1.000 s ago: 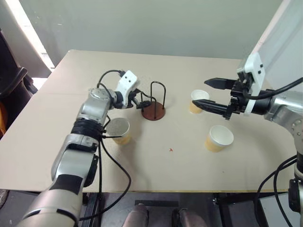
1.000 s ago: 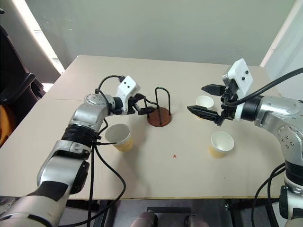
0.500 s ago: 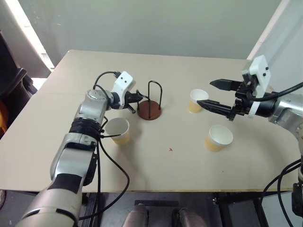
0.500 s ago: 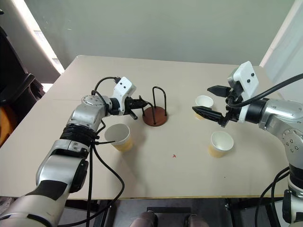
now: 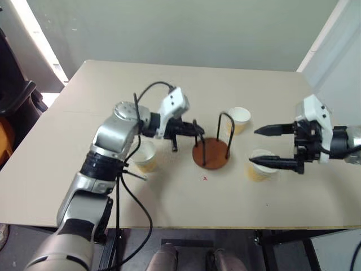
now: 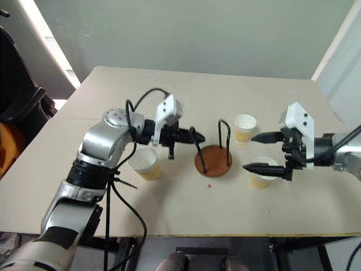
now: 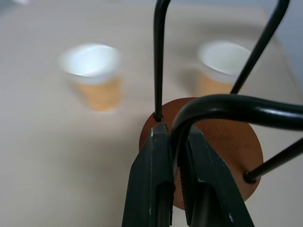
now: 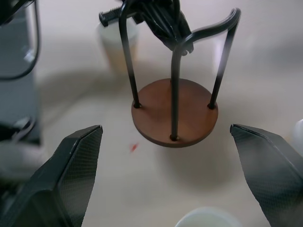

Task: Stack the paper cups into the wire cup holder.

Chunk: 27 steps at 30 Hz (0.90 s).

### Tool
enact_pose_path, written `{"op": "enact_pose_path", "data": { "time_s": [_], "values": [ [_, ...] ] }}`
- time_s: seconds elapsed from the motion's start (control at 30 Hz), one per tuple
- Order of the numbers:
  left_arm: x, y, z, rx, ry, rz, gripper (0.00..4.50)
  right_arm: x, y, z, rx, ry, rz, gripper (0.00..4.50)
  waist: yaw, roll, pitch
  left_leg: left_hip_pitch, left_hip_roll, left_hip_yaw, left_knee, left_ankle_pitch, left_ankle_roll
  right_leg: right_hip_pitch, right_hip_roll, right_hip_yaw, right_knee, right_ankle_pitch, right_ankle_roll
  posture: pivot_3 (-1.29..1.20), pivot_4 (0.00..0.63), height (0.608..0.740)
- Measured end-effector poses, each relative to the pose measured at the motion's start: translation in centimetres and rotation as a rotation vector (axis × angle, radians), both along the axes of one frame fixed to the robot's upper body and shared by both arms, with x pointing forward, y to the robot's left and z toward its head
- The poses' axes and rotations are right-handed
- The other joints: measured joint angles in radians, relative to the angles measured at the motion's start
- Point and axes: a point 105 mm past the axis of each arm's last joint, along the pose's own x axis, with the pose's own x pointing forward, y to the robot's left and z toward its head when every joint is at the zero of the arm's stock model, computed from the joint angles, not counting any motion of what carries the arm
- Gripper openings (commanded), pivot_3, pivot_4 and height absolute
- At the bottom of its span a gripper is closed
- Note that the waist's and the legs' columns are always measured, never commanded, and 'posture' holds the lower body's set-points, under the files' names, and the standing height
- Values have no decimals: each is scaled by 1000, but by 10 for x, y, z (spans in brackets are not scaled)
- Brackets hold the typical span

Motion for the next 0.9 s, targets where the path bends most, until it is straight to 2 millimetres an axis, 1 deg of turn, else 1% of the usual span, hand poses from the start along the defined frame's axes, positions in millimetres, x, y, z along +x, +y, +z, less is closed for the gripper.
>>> {"op": "enact_pose_path", "data": {
  "time_s": [0.07, 0.13, 0.3, 0.37, 0.5, 0.6, 0.67, 0.8, 0.9],
  "values": [
    [-8, 1, -18, 37, 40, -24, 65, -5, -1, -4, -18, 24, 18, 4500, -1, 0, 0, 0, 0, 1, 1, 1, 1, 0, 0, 1, 0, 1, 1, 0, 150, 740],
    [-13, 3, -27, 64, 46, -40, 65, -7, -3, -4, -27, 28, 18, 4500, -1, 0, 0, 0, 0, 1, 2, 1, 2, 0, 0, 2, 0, 3, 2, 0, 150, 740],
    [-21, -1, -37, 93, 15, -74, 65, -6, -5, -2, -28, 5, 7, 4500, -2, 0, 0, 1, -1, 4, 2, 3, 6, 1, 0, 9, -1, 6, 7, 0, 150, 740],
    [-20, -2, -44, 118, -13, -72, 65, -5, -5, -1, -29, 0, 0, 4500, -2, 0, 0, 1, -1, 8, 3, 3, 8, 0, 0, 13, -1, 8, 8, 0, 150, 740],
    [-15, -4, -46, 127, -62, -56, 65, -6, -4, -1, -34, -8, 0, 4500, -2, 0, 0, 1, -1, 13, 5, 1, 12, 0, 0, 18, -2, 9, 10, 0, 150, 740],
    [-10, -3, -51, 134, -63, -36, 899, -6, -5, -2, -37, -7, -5, 4500, -3, 0, 0, 1, -1, 14, 6, 0, 15, 0, 0, 19, -3, 9, 10, 0, 150, 740],
    [-8, -3, -55, 141, -58, -26, 1544, -5, -5, -2, -38, -9, -6, 4500, -3, 0, 0, 1, -1, 14, 7, -1, 15, -1, 0, 19, -3, 9, 11, 0, 150, 740],
    [-8, -3, -56, 152, -58, -27, 3044, -5, -5, -2, -41, -15, -11, 4500, -3, 0, 0, 0, -1, 15, 6, -1, 16, -1, 0, 19, -4, 9, 11, 0, 150, 740],
    [-8, 6, -56, 178, -53, -27, 4219, -4, -6, -3, -45, -16, -13, 4500, -4, 0, 0, 1, -1, 15, 6, -1, 16, -1, 0, 19, -4, 9, 11, 0, 150, 740]
  ]
}}
